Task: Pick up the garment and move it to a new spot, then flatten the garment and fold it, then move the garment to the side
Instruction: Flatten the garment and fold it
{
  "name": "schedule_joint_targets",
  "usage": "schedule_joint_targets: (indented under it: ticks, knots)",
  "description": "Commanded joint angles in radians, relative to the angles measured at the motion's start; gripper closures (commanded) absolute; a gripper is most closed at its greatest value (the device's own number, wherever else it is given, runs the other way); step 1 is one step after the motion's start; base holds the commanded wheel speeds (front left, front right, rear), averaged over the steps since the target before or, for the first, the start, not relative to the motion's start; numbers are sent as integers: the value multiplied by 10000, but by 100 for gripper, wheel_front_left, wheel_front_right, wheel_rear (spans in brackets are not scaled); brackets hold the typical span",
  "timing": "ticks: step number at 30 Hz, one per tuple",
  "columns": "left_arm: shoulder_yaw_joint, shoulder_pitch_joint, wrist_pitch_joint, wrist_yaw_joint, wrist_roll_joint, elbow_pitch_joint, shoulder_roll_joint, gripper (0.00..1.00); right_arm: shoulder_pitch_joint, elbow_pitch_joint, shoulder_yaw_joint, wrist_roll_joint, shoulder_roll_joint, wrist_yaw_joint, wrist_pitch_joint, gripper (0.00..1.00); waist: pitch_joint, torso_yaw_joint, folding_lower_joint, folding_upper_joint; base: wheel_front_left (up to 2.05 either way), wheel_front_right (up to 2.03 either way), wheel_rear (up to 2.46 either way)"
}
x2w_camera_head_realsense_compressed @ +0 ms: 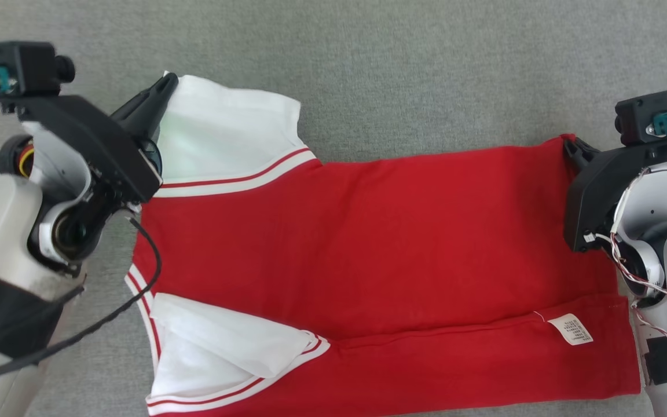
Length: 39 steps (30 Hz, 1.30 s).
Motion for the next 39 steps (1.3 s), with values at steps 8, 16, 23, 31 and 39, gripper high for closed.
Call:
schedule_joint_targets:
  ticks: [8, 16, 23, 31, 39]
  knots:
    - [810, 1763, -482, -110, -1286, -1854, 292, 100, 603, 323, -127, 243, -266, 28, -797, 100, -835, 431, 0, -1, 0, 0, 0]
    - [1242, 4159, -400, 68, -2633, -3936, 577, 100, 1456, 406, -77, 488, -680, 28, -758, 100, -1586, 707, 0, -1, 0, 0, 0]
    - [1358, 6668, -1114, 320, -2972, -5225, 628, 100, 1982, 392, 435, 724, -1200, 28, -673, 100, -1897, 790, 0, -1, 0, 0, 0]
    - [1334, 8094, -1883, 108, -3319, -5290, 54, 100, 2375, 58, 957, 1291, -1966, 26, -193, 100, -1933, 976, 0, -1, 0, 0, 0]
    - [1427, 8682, -2238, -27, -3398, -5333, -16, 100, 3366, -754, 1240, 1857, -2831, 20, 229, 100, -2478, 1266, 0, -1, 0, 0, 0]
